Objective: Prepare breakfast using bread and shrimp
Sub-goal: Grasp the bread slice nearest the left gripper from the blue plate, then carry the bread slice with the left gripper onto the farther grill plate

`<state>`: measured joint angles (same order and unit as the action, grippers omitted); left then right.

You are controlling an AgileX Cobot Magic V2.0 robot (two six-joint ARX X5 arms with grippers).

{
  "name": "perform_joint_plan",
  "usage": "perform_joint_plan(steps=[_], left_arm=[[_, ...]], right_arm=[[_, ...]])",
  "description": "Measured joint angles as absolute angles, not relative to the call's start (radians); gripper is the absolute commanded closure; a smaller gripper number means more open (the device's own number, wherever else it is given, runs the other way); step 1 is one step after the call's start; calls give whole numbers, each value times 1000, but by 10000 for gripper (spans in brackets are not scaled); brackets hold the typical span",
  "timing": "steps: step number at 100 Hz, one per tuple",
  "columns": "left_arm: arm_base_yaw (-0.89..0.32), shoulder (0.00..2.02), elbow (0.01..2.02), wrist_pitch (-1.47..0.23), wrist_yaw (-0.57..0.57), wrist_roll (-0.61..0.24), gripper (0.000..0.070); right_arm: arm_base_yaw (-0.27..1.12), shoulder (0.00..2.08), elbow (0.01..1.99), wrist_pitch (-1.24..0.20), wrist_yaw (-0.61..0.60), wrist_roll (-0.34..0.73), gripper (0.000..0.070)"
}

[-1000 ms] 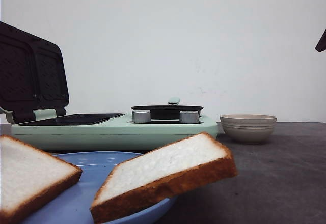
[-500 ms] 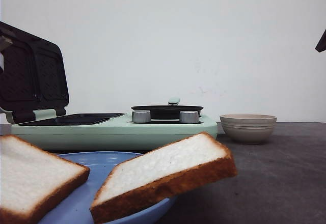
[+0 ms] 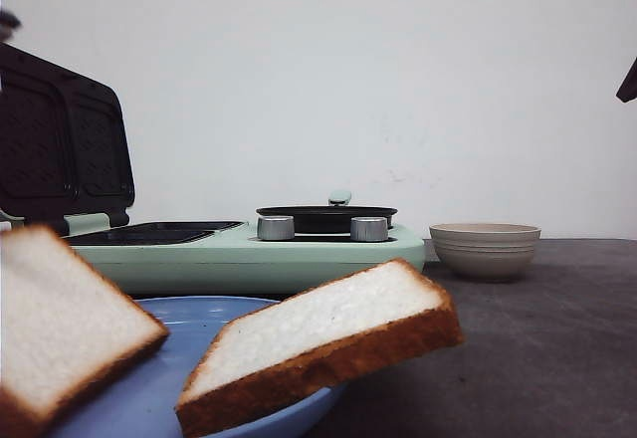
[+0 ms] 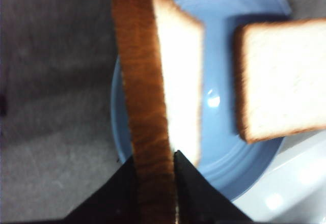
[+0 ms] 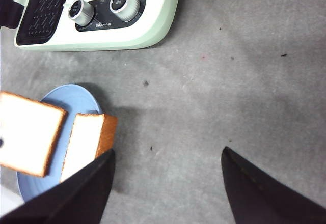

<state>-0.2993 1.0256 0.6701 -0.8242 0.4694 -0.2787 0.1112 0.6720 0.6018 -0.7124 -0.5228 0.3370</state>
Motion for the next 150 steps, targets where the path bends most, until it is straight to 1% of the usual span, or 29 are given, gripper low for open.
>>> perform_joint_plan(steps=[23,46,92,105,127,140,150], left_arm=[[-299,893,670,-770,386,-288,697],[-299,813,670,-694,326,-302,697],[-299,791,670,-387,236,-296,696],[-299,794,670,-309,202,-266,696],[-298,840,670,-192,126,-191,696],[-297,915,691,-168,94,-132,696],[-297,994,742,-144,65,-70,697]], right_arm=[[111,672,602,-712,-523,337,288],[111,672,602,-712,-523,337,288],[111,672,602,-712,-522,333,289],[111,672,602,-712,-522,321,289],[111,672,602,-712,-522,318,289],[111,672,602,-712,-522,314,289],[111,672,602,-712,-522,311,289]])
